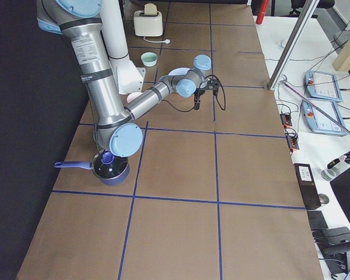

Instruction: Stack three plates with pink and blue

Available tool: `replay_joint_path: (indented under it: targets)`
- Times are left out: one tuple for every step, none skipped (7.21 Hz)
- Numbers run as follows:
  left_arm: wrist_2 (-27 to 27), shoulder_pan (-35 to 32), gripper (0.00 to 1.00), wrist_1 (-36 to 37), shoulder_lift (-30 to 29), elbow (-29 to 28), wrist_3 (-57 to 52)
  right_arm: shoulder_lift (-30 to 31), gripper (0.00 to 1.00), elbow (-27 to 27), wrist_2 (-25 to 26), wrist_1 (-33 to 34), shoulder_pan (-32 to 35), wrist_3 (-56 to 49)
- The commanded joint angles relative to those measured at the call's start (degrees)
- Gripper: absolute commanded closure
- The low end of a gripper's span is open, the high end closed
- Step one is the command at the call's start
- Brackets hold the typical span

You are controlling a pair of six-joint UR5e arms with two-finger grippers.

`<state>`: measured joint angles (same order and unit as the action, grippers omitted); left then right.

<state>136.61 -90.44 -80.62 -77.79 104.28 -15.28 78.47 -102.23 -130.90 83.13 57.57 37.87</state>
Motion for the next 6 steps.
replay_joint_path:
  targets:
    - [-1.0, 0.0, 0.0, -0.6, -0.2, -0.1, 3.3, 12.7, 0.0, 0.1, -2.1, 1.8, 13.9, -27.7]
    - [-0.9, 0.0, 0.0, -0.8, -0.7, -0.4, 3.3, 16.2, 0.0, 0.0, -2.1, 5.8, 20.4, -40.0]
    - [-0.9, 0.0, 0.0, -0.8, -1.3, -0.5, 3.2, 16.9, 0.0, 0.1, -2.0, 12.9, 26.7, -51.6]
    - [-0.7, 0.0, 0.0, -0.8, -1.3, -0.1, 3.0, 17.2, 0.0, 0.1, -1.3, 19.3, 32.1, -60.1]
    - [-0.9, -0.1, 0.0, -0.9, -1.3, -0.1, 3.0, 20.4, 0.0, 0.0, -1.2, 19.9, 33.6, -61.4]
    - [-0.7, 0.0, 0.0, -0.9, -1.3, -0.5, 3.4, 22.8, 0.0, 0.0, -1.5, 19.8, 34.4, -60.6]
